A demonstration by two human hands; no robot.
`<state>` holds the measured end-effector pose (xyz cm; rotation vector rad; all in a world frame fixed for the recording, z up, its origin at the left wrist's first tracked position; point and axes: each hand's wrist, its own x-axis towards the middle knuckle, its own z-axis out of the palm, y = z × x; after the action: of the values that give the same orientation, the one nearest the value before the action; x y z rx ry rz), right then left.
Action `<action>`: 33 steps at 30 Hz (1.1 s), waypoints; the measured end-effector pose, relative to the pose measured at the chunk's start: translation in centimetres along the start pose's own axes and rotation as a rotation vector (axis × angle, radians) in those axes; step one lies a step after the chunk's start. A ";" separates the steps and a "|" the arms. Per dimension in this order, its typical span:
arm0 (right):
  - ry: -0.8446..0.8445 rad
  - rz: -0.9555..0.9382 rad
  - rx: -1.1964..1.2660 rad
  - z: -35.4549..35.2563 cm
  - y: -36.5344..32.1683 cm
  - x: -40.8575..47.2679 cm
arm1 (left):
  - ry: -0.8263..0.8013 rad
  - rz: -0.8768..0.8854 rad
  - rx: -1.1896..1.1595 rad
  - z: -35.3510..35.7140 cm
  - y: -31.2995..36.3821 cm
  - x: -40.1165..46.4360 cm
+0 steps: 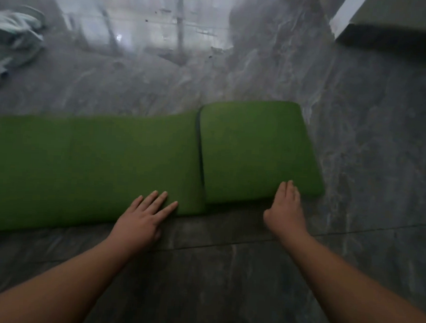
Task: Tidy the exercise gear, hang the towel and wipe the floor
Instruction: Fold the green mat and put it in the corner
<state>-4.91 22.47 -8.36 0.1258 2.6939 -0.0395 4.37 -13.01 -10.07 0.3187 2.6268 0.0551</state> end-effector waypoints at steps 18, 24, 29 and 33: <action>-0.038 -0.664 -0.442 -1.3 -11.7 -1.6 | 0.034 -0.179 -0.141 0.8 -3.6 -2.1; 0.041 -0.687 -0.394 0.1 -10.8 -1.4 | 0.039 -0.177 -0.141 0.9 -3.9 -1.9; 0.059 -0.671 -0.372 1.6 -9.5 -1.9 | 0.024 -0.187 -0.154 0.8 -3.9 -1.7; 0.002 -0.599 -0.381 1.0 -10.6 -1.6 | -0.002 -0.182 -0.140 0.3 -3.7 -1.9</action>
<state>-4.06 11.74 -8.53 -0.7901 2.5852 0.2878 5.34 -17.05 -9.84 0.0318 2.6211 0.1766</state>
